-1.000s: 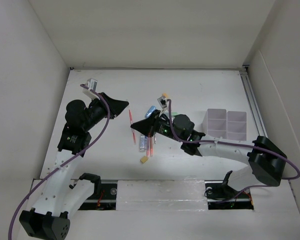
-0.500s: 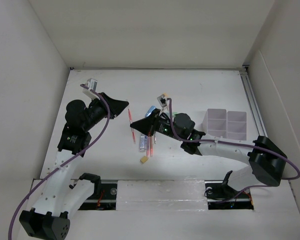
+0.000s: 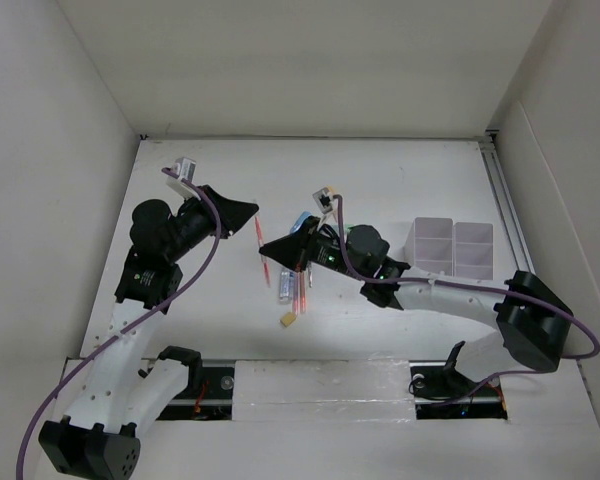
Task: Sort the stationery into containers
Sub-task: Close the pen cap on the pen.
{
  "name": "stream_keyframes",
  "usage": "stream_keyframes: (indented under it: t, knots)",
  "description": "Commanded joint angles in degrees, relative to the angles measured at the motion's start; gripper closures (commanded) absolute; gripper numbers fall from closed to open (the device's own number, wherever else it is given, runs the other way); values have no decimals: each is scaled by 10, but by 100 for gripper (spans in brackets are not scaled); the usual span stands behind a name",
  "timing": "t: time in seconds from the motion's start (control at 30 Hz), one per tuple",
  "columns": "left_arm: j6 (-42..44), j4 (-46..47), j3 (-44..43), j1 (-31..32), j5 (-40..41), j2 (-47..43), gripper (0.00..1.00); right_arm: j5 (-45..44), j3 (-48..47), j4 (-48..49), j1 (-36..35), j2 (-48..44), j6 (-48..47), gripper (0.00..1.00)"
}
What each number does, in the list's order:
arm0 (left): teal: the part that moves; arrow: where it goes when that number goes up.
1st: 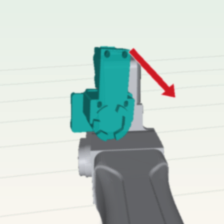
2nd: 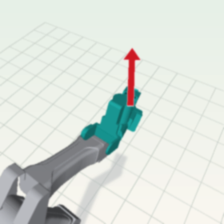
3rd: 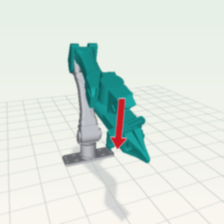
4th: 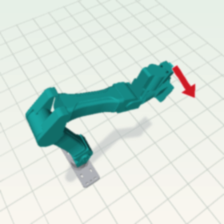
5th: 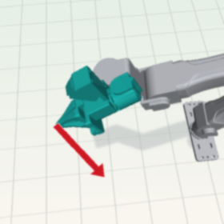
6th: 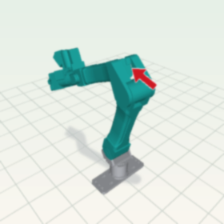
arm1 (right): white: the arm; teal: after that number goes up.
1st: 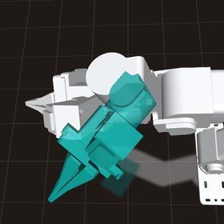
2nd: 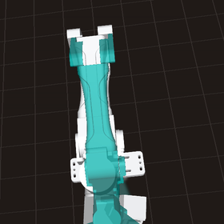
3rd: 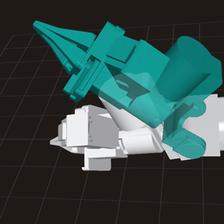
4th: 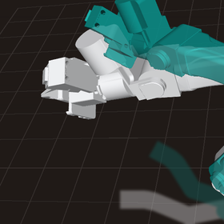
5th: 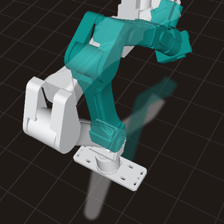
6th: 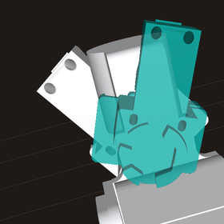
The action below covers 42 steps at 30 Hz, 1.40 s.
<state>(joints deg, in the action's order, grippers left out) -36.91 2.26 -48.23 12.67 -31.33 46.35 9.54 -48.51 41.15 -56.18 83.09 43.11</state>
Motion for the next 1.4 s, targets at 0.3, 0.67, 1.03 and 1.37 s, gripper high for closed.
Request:
stream_keyframes:
  t: [0.3, 0.67, 1.03, 1.37]
  knots:
    - [9, 35, 3, -1, -27, -6, 100, 12, -30, 39, 17, 2, -5, 100]
    - [9, 29, -2, -1, -15, -6, 100, 12, -24, 33, 17, 2, 0, 100]
    - [9, 13, -12, -1, 28, -6, 100, 12, -11, 27, 17, -9, 0, 100]
    - [-2, 3, -19, -1, 41, -6, 100, 12, -17, 22, 17, 2, 0, 100]
